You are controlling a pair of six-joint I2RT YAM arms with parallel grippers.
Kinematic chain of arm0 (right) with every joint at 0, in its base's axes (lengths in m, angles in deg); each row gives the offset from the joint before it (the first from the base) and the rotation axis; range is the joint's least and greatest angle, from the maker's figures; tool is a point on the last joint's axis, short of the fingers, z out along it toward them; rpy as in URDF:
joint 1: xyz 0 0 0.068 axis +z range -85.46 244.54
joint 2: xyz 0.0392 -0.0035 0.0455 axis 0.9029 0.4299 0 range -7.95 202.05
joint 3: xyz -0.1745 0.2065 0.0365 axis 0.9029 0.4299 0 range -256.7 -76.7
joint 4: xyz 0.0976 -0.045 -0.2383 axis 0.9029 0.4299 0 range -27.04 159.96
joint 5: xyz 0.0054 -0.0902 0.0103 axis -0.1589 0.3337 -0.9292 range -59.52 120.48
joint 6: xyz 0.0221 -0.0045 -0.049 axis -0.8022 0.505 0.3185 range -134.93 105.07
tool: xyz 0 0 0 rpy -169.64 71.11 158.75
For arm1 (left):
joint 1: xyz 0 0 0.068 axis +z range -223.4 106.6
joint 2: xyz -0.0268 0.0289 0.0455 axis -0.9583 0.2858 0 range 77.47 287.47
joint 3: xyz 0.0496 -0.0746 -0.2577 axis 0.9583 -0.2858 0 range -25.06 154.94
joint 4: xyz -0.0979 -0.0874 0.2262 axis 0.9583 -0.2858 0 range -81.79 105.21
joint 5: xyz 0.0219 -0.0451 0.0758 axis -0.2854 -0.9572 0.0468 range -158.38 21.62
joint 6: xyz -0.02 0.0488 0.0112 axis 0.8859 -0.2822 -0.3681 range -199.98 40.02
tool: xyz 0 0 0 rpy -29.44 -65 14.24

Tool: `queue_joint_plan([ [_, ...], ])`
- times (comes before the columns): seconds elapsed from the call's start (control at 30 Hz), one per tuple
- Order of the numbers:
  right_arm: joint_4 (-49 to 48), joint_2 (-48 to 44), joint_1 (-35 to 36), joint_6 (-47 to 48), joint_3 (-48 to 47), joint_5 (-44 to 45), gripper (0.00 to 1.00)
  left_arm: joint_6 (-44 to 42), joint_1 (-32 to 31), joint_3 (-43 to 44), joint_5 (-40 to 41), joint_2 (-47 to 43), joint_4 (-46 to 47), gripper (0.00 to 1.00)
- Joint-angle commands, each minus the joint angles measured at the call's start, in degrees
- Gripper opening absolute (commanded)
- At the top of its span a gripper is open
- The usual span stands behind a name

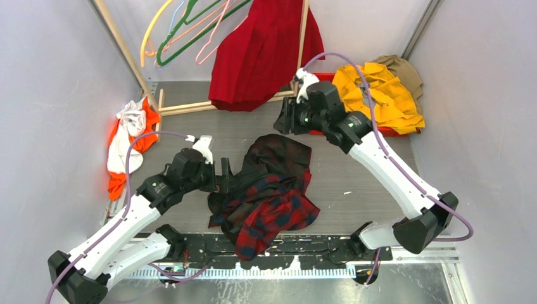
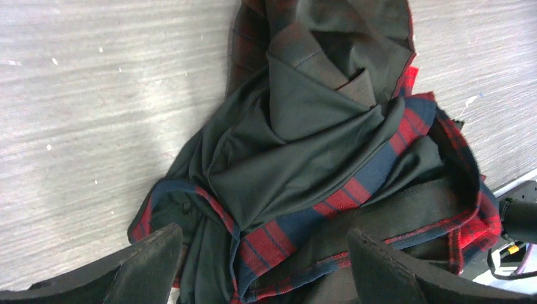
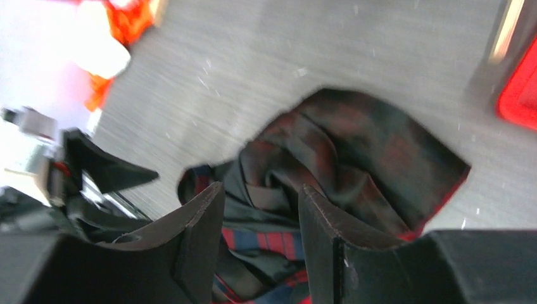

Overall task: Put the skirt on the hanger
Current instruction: Move the clothesline to the center of the board, then flatten out the skirt at the center of the board.

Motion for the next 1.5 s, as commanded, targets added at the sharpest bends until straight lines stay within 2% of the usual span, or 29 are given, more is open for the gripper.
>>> queue_joint_plan([
  [0.0,0.1,-1.2,1.5,1.5,6.7,-0.2,0.51,3.8,0.3,-3.3,-0.9,0.1,6.5,1.0],
  [0.13,1.1,-1.4,4.2,2.6,11.1,1.0,0.52,6.6,0.3,-7.4,-4.2,2.0,11.8,0.99],
  [0.3,0.7,0.4,5.1,1.6,17.9,1.3,0.66,11.2,-1.3,-11.8,-11.1,7.6,22.6,0.99],
  [0.53,-2.9,-6.5,6.5,-1.9,30.8,-3.2,0.78,11.1,-11.6,-8.8,-5.8,11.5,23.1,0.99],
  [0.57,-2.9,-6.6,7.0,-2.1,31.8,-3.2,0.79,10.8,-12.5,-8.3,-6.0,13.2,23.5,0.97],
  [0.6,-3.2,-6.6,7.5,-2.3,32.7,-3.1,0.8,10.6,-13.2,-7.8,-6.2,15.0,23.9,0.86],
  [0.73,-8.9,-6.1,8.9,-5.3,37.1,-5.1,0.83,11.6,-13.7,-7.2,-7.9,19.0,27.7,0.12],
  [0.77,-11.9,-5.9,9.1,-6.5,38.2,-5.3,0.84,11.8,-13.9,-6.8,-7.9,19.0,27.8,0.08],
  [0.83,-15.5,-5.0,9.2,-8.7,39.7,-4.7,0.84,11.6,-14.2,-5.9,-7.7,17.9,26.9,0.08],
  [0.87,-16.8,-4.6,9.1,-9.3,40.3,-4.1,0.81,11.3,-14.4,-5.3,-7.5,16.9,26.0,0.09],
  [0.9,-17.6,-4.4,9.1,-9.9,40.6,-2.6,0.74,10.9,-14.3,-4.6,-7.1,15.5,24.7,0.09],
  [0.93,-18.2,-4.5,9.1,-10.1,40.7,-1.4,0.62,10.7,-14.3,-3.9,-6.8,13.6,23.4,0.09],
  [1.0,-17.5,-5.9,9.1,-10.0,40.0,0.6,0.26,9.7,-14.3,-2.3,-5.8,10.7,20.2,0.09],
  [1.03,-17.2,-7.3,9.1,-10.0,39.5,1.4,0.13,9.2,-14.4,-1.2,-5.3,9.5,18.4,0.09],
  [1.07,-16.9,-9.1,9.1,-9.6,38.9,2.3,0.07,8.6,-14.3,-0.1,-4.8,8.3,16.4,0.09],
  [1.17,-12.3,-13.2,9.1,-7.3,34.6,5.3,0.01,6.8,-14.3,2.7,-2.8,5.3,11.5,0.09],
  [1.33,-4.8,-15.7,9.1,-3.4,23.1,8.4,0.01,3.9,-14.3,8.0,-1.2,3.8,7.5,0.11],
  [1.47,-1.0,-14.4,9.1,-0.6,9.5,10.3,0.01,1.2,-14.3,13.1,0.6,4.5,4.6,0.11],
])
